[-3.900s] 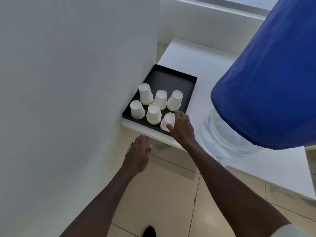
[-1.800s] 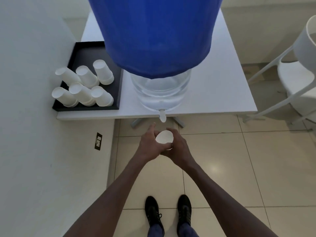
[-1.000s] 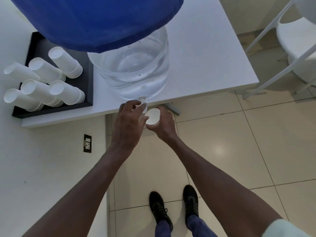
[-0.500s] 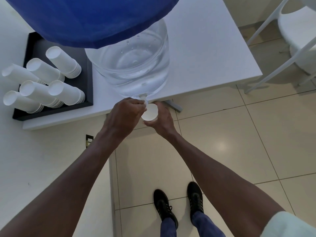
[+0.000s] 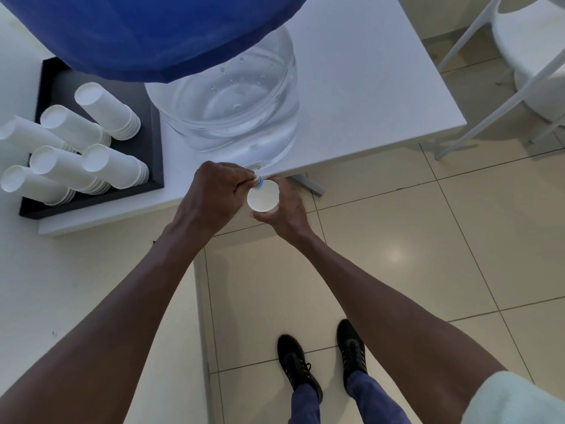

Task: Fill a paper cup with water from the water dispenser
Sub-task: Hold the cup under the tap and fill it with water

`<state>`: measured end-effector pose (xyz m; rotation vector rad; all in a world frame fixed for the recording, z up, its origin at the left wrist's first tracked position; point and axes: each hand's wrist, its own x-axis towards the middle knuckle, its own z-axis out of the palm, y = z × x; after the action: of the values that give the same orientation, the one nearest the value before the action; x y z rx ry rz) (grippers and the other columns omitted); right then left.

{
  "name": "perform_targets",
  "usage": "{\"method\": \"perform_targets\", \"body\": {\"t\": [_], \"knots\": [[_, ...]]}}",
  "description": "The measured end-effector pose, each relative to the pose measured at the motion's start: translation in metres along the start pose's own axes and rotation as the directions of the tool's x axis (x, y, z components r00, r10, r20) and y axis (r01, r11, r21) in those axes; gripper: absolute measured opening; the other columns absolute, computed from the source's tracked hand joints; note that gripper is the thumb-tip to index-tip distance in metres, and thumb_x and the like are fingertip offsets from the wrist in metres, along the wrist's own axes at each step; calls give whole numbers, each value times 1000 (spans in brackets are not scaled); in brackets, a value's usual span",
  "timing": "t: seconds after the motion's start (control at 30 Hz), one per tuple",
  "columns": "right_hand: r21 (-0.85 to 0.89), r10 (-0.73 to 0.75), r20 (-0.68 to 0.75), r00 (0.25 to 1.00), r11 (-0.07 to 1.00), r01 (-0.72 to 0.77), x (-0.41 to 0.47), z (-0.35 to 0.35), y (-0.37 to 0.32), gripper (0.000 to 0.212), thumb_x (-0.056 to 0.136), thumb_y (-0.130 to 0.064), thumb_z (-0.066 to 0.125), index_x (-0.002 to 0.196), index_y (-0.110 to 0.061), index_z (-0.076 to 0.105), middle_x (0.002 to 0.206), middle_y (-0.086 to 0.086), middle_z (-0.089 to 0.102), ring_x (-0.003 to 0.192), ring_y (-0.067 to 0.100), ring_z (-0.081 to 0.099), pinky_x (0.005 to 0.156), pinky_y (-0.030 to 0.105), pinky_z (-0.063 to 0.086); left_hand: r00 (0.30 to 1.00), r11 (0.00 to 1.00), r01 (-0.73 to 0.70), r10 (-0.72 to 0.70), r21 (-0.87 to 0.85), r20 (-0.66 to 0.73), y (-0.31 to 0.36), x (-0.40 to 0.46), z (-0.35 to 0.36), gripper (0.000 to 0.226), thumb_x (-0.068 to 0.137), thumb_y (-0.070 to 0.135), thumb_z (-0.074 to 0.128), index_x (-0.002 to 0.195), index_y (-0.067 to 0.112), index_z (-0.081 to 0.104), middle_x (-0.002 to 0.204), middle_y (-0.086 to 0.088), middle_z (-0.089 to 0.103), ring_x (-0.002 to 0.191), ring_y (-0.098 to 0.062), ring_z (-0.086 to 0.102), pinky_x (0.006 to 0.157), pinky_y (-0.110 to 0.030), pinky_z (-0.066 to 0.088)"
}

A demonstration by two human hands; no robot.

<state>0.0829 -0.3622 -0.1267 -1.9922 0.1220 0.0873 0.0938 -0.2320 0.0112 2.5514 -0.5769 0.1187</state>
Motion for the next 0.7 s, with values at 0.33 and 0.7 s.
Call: {"method": "perform_targets", "body": {"t": [0.33, 0.7], "knots": [[2, 1, -9, 1000, 1000, -1, 0, 0, 3, 73, 63, -30, 92, 123, -17, 54, 116, 0, 64, 108, 25, 56, 82, 34, 48, 1000, 1000, -5, 5, -28, -11, -3, 0, 2, 11, 83, 9, 73, 92, 4, 78, 93, -11, 77, 87, -19, 73, 79, -32, 57], [-6, -20, -20, 1000, 1000, 20, 0, 2, 1, 73, 62, -30, 92, 123, -17, 54, 117, 1, 64, 107, 24, 56, 79, 30, 44, 1000, 999, -17, 16, -27, -26, -5, 1, 4, 10, 82, 7, 74, 90, 5, 78, 91, -10, 77, 86, -19, 73, 78, -32, 58]]}}
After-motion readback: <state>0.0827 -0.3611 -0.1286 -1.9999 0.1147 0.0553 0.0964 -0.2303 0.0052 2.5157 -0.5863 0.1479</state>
